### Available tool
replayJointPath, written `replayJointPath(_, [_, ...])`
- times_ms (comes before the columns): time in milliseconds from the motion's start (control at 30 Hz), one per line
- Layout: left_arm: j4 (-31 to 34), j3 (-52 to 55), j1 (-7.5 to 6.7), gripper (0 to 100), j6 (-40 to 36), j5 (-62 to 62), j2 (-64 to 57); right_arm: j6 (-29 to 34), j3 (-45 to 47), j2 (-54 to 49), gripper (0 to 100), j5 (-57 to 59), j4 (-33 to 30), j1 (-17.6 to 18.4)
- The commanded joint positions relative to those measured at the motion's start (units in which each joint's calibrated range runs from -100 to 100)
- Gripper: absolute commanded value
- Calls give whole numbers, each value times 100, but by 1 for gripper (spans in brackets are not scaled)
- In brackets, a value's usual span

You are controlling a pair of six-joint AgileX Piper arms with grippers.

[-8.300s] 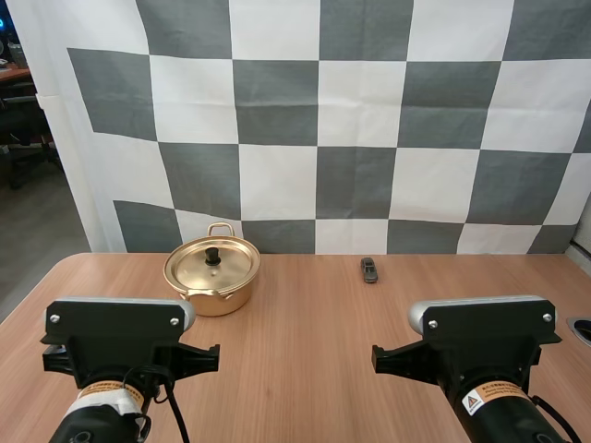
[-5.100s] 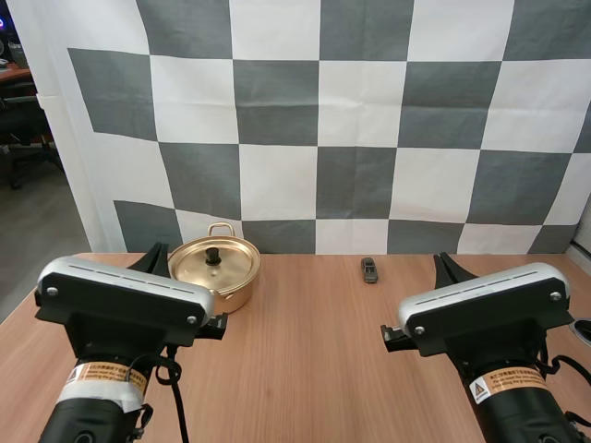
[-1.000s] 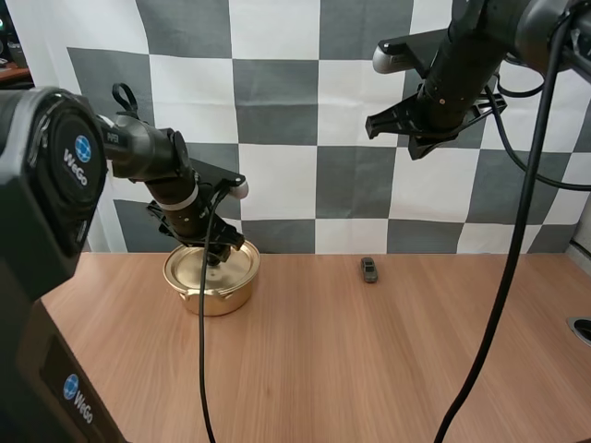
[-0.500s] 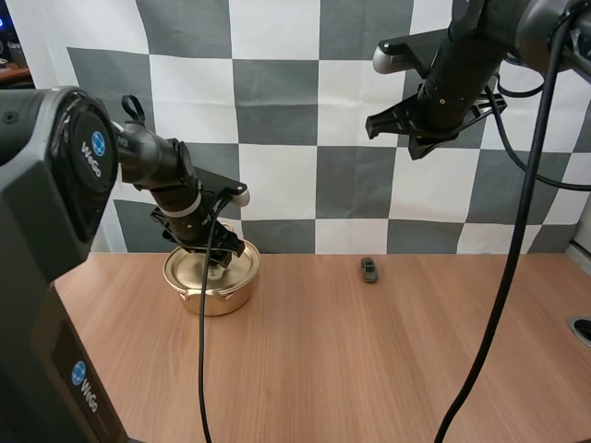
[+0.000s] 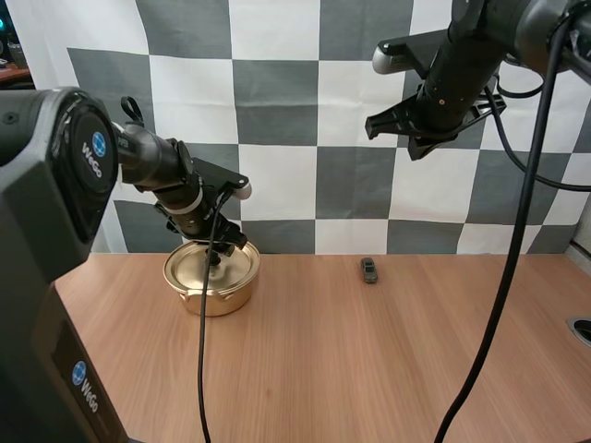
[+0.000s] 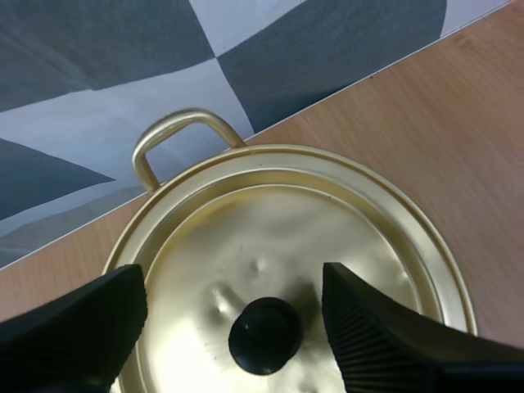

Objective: Open the pot, put the car inside, and close it

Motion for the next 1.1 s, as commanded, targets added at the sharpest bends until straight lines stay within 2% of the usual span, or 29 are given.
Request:
replayJointPath(0, [-16, -5, -6, 100, 0, 57, 57, 0, -4, -1, 0, 4, -2, 3])
replayJointPath(233, [-16, -5, -6, 100, 0, 411, 488, 0, -4, -1, 0, 4, -2, 3])
replayJointPath(667, [14, -5, -6, 100, -10, 931, 512, 0, -4, -1, 0, 4, 18, 3])
replayJointPath(700, [70, -5, -6, 86, -43, 960, 512, 0, -4, -1, 0, 4, 18, 3])
replayJointPath(733, [121, -5, -6, 67, -151, 976, 512, 0, -4, -1, 0, 4, 18, 3])
replayJointPath(800, [282, -5, -6, 14, -459, 976, 500, 0, -4, -1, 0, 4, 18, 3])
replayJointPath(833, [387, -5, -6, 0, -602, 976, 500, 0, -4, -1, 0, 4, 18, 3])
replayJointPath(1067, [478, -7, -6, 0, -669, 975, 404, 0, -4, -1, 0, 4, 18, 3])
